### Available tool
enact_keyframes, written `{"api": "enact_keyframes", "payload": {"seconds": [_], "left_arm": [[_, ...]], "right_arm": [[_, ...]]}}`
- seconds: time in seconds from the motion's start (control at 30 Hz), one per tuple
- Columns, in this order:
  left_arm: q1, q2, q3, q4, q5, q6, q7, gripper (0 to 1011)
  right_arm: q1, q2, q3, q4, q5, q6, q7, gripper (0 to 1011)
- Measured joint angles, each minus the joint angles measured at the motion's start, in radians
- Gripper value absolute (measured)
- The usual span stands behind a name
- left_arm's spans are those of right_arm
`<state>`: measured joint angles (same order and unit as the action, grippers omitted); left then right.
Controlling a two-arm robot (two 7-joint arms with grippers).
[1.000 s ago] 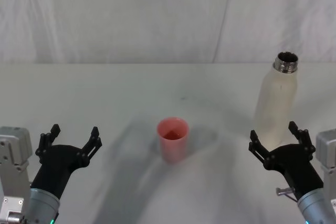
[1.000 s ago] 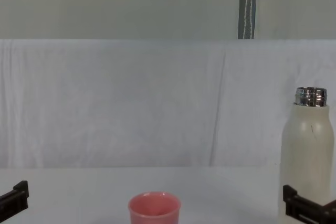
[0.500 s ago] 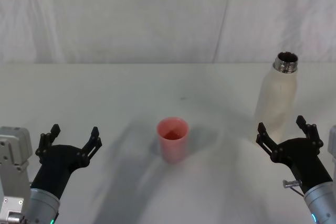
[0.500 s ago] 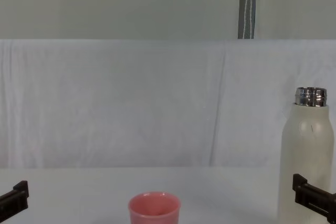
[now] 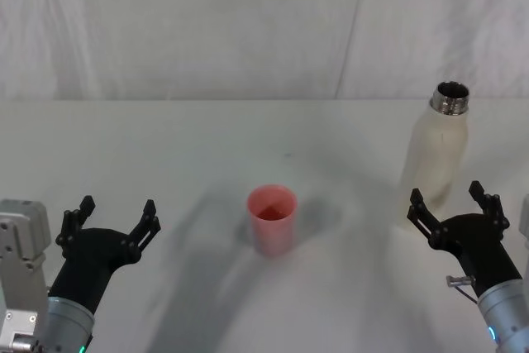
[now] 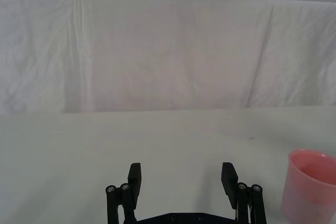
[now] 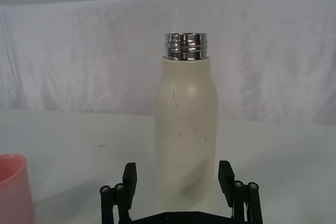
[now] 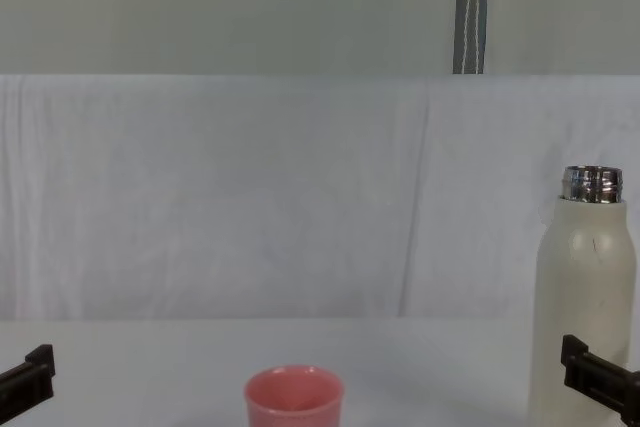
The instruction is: Grasp the thermos with one hand and pour water into the cup lid.
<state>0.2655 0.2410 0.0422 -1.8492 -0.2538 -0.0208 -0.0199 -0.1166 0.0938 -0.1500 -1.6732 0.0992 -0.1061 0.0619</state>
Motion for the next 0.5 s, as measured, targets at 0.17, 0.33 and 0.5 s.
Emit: {"api": "enact_keyframes", "payload": {"seconds": [0.17,0.33,0.5], "left_arm": [[0.0,0.0,0.0,0.0,0.0,0.0,0.0,1001],[0.0,0.0,0.0,0.0,0.0,0.0,0.0,1001],[0.0,0.0,0.0,0.0,0.0,0.0,0.0,1001]], "right_arm": [[0.02,-0.011,0.008,0.023,-0.011,-0.001,0.013,1001],[0.033,-0.018,0.016,0.041,-0.017,-0.002,0.019,1002],[0.048,-0.024,0.023,0.06,-0.023,0.0,0.024,1002]]}}
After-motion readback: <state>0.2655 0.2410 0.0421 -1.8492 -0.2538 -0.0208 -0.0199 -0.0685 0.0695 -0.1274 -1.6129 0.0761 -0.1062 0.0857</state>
